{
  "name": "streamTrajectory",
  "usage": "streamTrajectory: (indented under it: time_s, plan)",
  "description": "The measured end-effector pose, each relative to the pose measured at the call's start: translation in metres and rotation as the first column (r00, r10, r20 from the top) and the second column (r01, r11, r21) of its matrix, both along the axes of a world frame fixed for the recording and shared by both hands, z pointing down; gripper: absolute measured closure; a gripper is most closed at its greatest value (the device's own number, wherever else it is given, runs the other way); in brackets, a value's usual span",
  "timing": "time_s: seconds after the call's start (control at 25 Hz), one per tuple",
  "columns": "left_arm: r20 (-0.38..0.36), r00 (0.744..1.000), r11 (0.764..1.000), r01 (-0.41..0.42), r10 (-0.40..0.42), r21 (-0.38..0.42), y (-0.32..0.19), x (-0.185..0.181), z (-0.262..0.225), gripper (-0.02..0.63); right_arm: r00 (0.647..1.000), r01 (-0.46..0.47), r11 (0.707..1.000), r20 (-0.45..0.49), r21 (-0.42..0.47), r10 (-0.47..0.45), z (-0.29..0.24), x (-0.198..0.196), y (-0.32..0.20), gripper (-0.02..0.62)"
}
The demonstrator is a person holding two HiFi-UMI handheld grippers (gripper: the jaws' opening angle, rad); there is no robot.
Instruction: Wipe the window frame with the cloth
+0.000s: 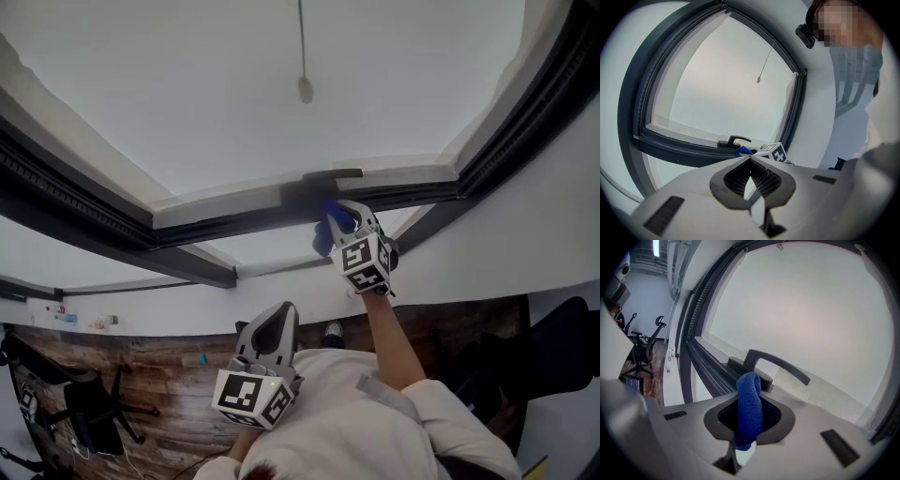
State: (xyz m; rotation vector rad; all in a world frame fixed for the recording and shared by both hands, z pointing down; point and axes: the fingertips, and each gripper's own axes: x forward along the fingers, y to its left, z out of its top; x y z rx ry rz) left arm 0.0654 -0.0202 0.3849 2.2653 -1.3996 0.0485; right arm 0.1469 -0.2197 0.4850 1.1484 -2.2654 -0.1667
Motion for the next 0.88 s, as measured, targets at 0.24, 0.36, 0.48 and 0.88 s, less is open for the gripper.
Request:
streamTrajectory:
  time_s: [0.24,0.36,0.48,0.88]
  plan:
    - [0.003,1.0,1.0,0.017,-0.017,0.014,0.002,0.009,-0.001,0.6,1.0,0.002,1.0,-0.002,0.008,-0.002,0.0,0.014,-0.002,0.546]
    - [0.003,0.999,0.999,0.038,-0.039,0.008,0.006,0.012,0.0,0.601,1.0,0.0,1.0,-0.01,0.011,0.0,-0.001,0.022,-0.002,0.546]
    - [-0.003,0.998,0.998,0.06,-0.06,0.002,0.01,0.015,0.001,0.601,1.0,-0.005,1.0,-0.014,0.013,0.005,-0.001,0.032,-0.004,0.546]
    - [-0.004,0.995,0.995,0.096,-0.096,-0.005,0.016,0.03,0.006,0.6,1.0,-0.005,1.0,-0.005,0.021,0.005,-0.002,0.054,-0.007,0.546]
